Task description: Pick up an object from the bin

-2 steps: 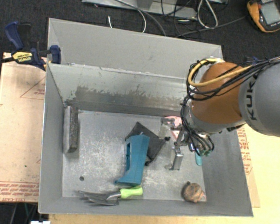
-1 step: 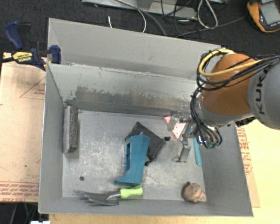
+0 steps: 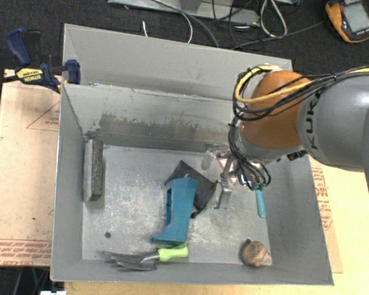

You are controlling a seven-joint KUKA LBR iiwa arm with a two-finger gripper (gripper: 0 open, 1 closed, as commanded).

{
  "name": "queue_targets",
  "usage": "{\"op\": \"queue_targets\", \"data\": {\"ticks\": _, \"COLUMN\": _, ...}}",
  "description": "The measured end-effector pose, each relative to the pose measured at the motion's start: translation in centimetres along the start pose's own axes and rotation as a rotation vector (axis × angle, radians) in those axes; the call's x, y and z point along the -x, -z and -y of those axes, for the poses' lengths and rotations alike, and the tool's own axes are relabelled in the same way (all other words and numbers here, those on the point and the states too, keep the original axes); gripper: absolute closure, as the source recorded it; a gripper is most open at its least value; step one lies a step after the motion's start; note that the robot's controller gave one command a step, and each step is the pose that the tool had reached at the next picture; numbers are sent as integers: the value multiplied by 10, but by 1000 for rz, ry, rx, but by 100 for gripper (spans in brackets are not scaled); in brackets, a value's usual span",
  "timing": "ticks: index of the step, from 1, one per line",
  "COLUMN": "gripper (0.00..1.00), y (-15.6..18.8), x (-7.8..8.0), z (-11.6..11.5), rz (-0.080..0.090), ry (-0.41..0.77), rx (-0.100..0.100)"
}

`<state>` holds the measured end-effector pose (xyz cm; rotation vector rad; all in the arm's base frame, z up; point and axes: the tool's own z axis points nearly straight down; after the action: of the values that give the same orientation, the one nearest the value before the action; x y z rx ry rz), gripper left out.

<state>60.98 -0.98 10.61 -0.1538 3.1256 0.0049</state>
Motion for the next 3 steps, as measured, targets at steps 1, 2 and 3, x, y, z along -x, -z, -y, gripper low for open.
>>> {"op": "queue_targets", "data": {"ticks": 1, "gripper": 0, "y": 32, "x": -12, "z": -1, "rz": 1, "ry": -22, "rx": -1}}
{"op": "queue_targets", "data": {"ticks": 2, "gripper": 0, "y": 3, "x": -6, "z": -5, "rz": 2, "ry": -37, "rx": 1}}
{"op": "queue_targets", "data": {"ticks": 3, "gripper": 0, "y": -37, "x": -22, "z": -4, "rz": 10, "ry": -15, "rx": -1}}
